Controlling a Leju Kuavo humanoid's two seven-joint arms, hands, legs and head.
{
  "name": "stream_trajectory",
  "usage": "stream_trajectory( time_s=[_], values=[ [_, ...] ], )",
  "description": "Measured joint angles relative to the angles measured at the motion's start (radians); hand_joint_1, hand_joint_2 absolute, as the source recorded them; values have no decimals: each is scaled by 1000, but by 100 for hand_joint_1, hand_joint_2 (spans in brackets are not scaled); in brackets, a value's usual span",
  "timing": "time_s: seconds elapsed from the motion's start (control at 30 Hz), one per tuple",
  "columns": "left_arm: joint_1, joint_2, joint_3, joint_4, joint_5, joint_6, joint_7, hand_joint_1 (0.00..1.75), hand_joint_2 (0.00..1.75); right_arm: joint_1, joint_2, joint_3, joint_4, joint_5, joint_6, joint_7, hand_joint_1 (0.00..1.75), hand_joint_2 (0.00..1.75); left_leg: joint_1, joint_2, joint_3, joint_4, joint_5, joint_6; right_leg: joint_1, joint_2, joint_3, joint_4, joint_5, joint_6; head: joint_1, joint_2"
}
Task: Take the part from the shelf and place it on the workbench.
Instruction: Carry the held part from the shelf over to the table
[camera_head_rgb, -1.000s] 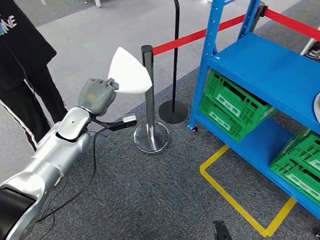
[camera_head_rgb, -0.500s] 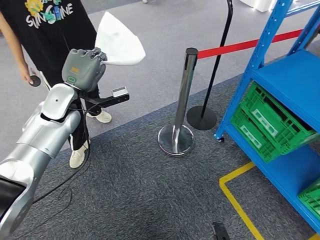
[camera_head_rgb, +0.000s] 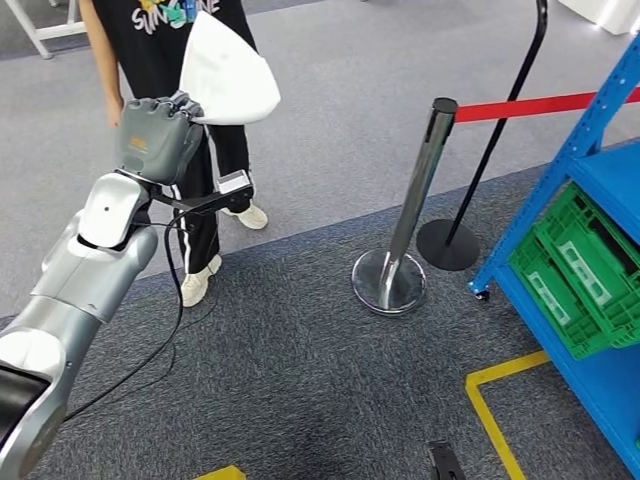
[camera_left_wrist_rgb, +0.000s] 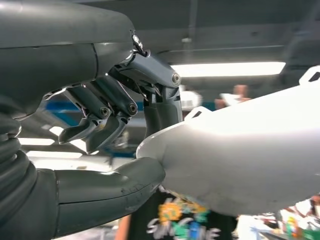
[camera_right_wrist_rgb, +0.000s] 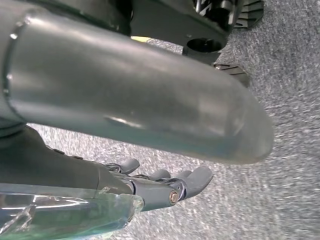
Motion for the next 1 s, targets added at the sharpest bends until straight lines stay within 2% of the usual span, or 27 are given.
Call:
stream_trajectory(
  time_s=[0.03, 0.1, 0.13, 0.2, 0.27, 0.3, 0.33, 0.37, 0.4, 0.43, 0.5, 0.53, 0.57, 0.63, 0.67, 0.7, 0.77, 0.8, 0.83, 0.87, 0.9, 0.93, 1.0],
  values=[
    [1, -4, 6, -3, 8, 0, -1, 175, 175, 0, 0, -1, 0, 0, 0, 0, 0, 0, -3, 12, 15, -28, 3, 5, 4, -10, 3, 0, -3, 4, 0, 0],
    [5, -10, 19, -6, 22, 1, -3, 175, 175, 0, 0, -4, 0, 1, -1, 1, 0, 0, -6, -7, 16, -37, 1, 19, 5, -32, 10, -4, -7, 13, 2, 0],
    [6, -10, 25, -8, 28, 1, -5, 175, 175, -1, 0, -5, 0, 2, -1, 1, 0, 0, -5, -19, 17, -39, 2, 25, 3, -32, 12, -3, -12, 19, 2, 0],
    [7, -14, 37, -12, 39, 1, -8, 175, 175, -2, 0, -6, 0, 4, -2, 0, 0, 0, 0, -42, 22, -43, 4, 38, -1, 7, -5, 42, -41, 28, 4, 0],
    [12, -21, 41, -14, 47, 1, -12, 175, 175, 1, 0, -6, 0, 6, -2, -1, 0, 0, 2, -66, 24, -43, 4, 46, -2, 59, -67, 167, -97, 30, 9, 0],
    [17, -24, 42, -14, 52, 1, -14, 175, 175, 2, 0, -7, 0, 7, -2, -1, 0, 0, 1, -81, 24, -43, 4, 48, -1, 70, -105, 236, -120, 29, 11, 0],
    [24, -27, 44, -14, 56, 0, -17, 175, 175, 4, 0, -7, 0, 7, -2, -1, 0, 0, 0, -96, 24, -43, 4, 49, -1, 74, -134, 280, -127, 28, 11, 0],
    [29, -29, 46, -14, 61, 0, -20, 175, 175, 5, 0, -7, 0, 8, -2, -2, 0, 0, 0, -111, 24, -43, 4, 49, -1, 76, -145, 287, -114, 26, 11, 0],
    [33, -30, 49, -14, 68, -1, -22, 175, 175, 5, 0, -7, 0, 9, -2, -2, 0, 0, 0, -125, 25, -42, 4, 49, -1, 80, -137, 253, -83, 24, 11, 0],
    [36, -32, 52, -14, 74, -2, -24, 175, 175, 4, 0, -7, 0, 10, -2, -3, 0, 0, 1, -139, 26, -42, 4, 48, -2, 92, -111, 186, -41, 22, 11, 0],
    [38, -34, 59, -14, 91, -4, -28, 175, 175, 4, -1, -7, 0, 12, -2, -3, 0, 0, 1, -165, 24, -38, 4, 41, -8, 138, -51, 55, 12, 21, 11, 0],
    [40, -35, 62, -14, 99, -5, -31, 175, 175, 4, -1, -7, 0, 13, -3, -3, 0, 0, 2, -177, 21, -38, 5, 35, -10, 155, -32, 17, 22, 20, 10, 0],
    [43, -35, 66, -14, 107, -6, -33, 175, 175, 4, -1, -8, 0, 14, -3, -3, 0, 0, 4, -188, 17, -39, 8, 29, -10, 160, -24, 5, 19, 19, 10, 0],
    [52, -31, 77, -14, 119, -7, -39, 175, 175, 3, -1, -8, 0, 16, -6, -2, 0, 0, 9, -200, 12, -44, 12, 17, -8, 140, -19, -1, 22, 9, 10, 0],
    [57, -28, 82, -14, 122, -6, -40, 175, 175, 2, -1, -9, 0, 17, -9, -2, 0, 0, 8, -182, 8, -37, 6, 13, -8, 129, -17, -5, 25, 3, 8, 0],
    [60, -26, 85, -14, 126, -6, -42, 175, 175, 1, -1, -9, 0, 18, -10, -2, 0, 0, 6, -153, -5, -12, -12, 8, -8, 116, -15, -9, 27, -2, 6, 0],
    [65, -24, 89, -14, 130, -6, -44, 175, 175, 2, -1, -10, 0, 20, -12, -1, 0, 0, 3, -89, -58, 100, -74, 2, -6, 91, -13, -12, 27, -9, 1, 0],
    [68, -24, 90, -14, 131, -6, -44, 175, 175, 4, -1, -10, 0, 21, -12, 0, 0, 0, 3, -75, -92, 169, -104, -1, -5, 77, -13, -12, 26, -11, 0, 0],
    [72, -23, 90, -14, 131, -6, -45, 175, 175, 5, -1, -10, 0, 21, -12, 0, 0, 0, 5, -70, -117, 220, -119, -4, -5, 63, -13, -12, 25, -12, 0, 0],
    [76, -22, 91, -14, 132, -6, -45, 175, 175, 6, -1, -10, 0, 22, -12, 0, 0, 0, 6, -67, -127, 239, -116, -6, -5, 48, -12, -12, 23, -12, 0, 0],
    [78, -21, 92, -14, 132, -6, -45, 175, 175, 6, -1, -10, 0, 22, -13, 0, 0, 0, 8, -63, -117, 218, -95, -7, -5, 34, -10, -12, 21, -11, 0, 0],
    [79, -21, 92, -14, 132, -6, -45, 175, 175, 5, -1, -10, 0, 22, -13, 0, 0, 0, 9, -52, -88, 163, -62, -8, -5, 21, -7, -12, 18, -9, 0, 0],
    [78, -20, 95, -14, 132, -6, -45, 175, 175, 4, -1, -10, 0, 24, -13, 0, 0, 0, 5, 1, -16, 29, -7, -6, 1, -3, -1, -9, 10, 0, -1, 0]
  ],
)
